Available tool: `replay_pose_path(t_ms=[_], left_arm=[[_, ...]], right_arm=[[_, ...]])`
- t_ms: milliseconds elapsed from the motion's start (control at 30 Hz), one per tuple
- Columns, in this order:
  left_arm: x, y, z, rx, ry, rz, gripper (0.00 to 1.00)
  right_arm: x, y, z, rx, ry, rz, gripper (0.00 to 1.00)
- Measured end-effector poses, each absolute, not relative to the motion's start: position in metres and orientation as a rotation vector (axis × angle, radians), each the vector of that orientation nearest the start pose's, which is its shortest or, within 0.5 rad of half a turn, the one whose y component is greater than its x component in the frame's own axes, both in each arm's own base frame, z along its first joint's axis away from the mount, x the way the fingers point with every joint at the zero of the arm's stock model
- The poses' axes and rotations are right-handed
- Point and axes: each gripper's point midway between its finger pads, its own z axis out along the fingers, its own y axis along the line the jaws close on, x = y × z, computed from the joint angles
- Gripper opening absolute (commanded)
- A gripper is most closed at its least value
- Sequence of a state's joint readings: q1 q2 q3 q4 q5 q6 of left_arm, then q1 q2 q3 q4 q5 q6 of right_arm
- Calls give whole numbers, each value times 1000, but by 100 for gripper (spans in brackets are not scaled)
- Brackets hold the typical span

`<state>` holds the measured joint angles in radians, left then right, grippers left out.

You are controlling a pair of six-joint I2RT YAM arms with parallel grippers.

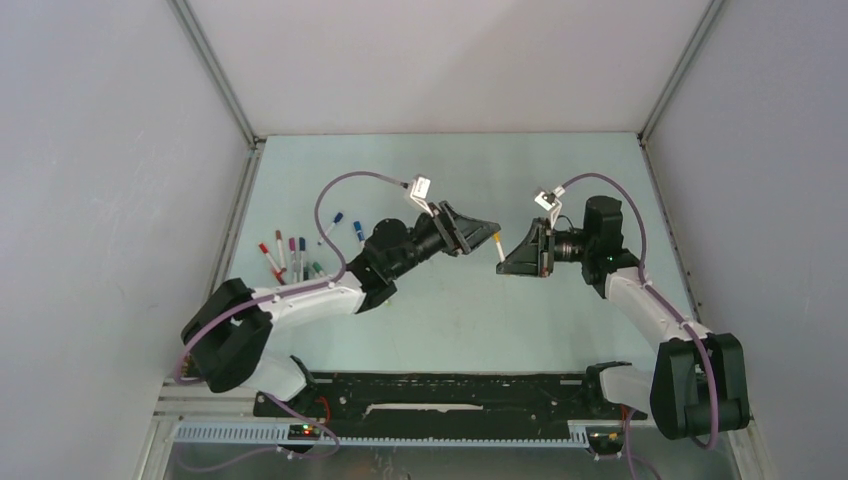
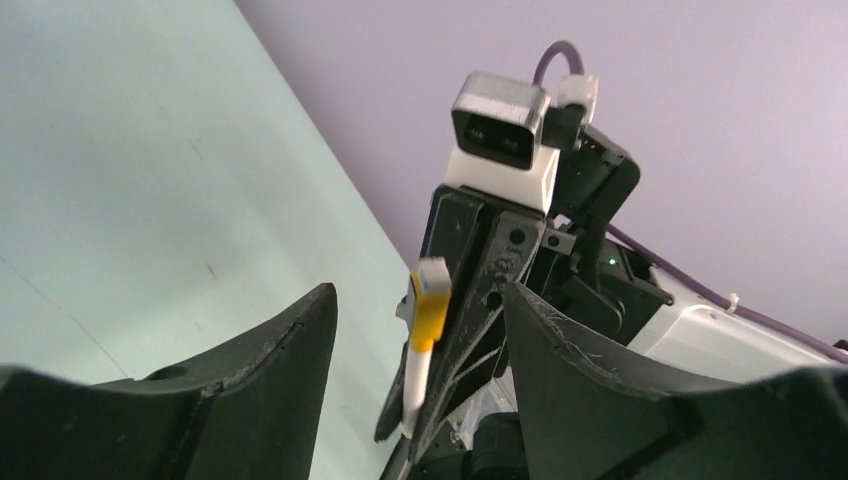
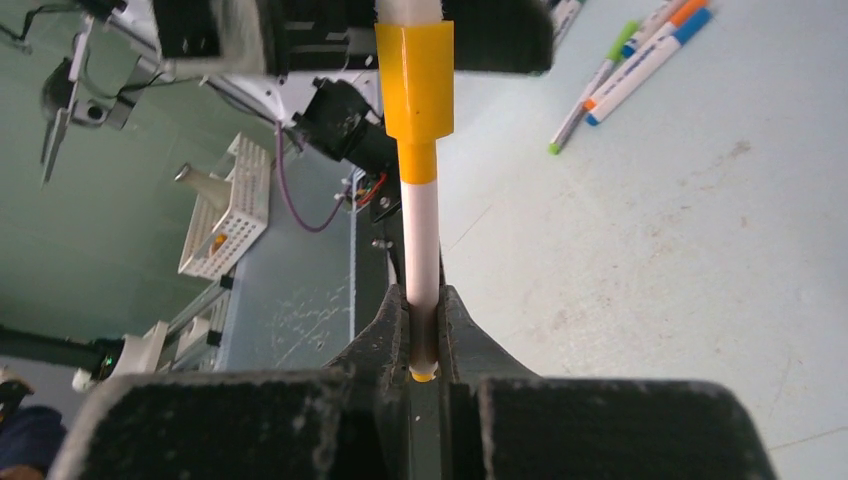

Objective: Open the pen caps
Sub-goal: Open the pen cap from the pen.

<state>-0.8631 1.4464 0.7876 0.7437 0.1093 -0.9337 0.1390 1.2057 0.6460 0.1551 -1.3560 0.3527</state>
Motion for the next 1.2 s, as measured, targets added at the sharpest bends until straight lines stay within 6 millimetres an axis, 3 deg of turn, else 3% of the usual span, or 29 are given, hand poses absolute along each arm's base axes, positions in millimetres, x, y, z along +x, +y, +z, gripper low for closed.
replay_pose_path(t_ms=[467,667,1200], left_arm=[[250,-385,299,125,1545,-1622,57],[249,-390,292,134,1558,-1646,56],[248,-399,278,126,1591,-1672,34]], right_arm=[[197,206,211,-813,1780,1731,0],[197,206,209,-796,1798,1756,0],[199,204,210,-775,1808,1777,0]])
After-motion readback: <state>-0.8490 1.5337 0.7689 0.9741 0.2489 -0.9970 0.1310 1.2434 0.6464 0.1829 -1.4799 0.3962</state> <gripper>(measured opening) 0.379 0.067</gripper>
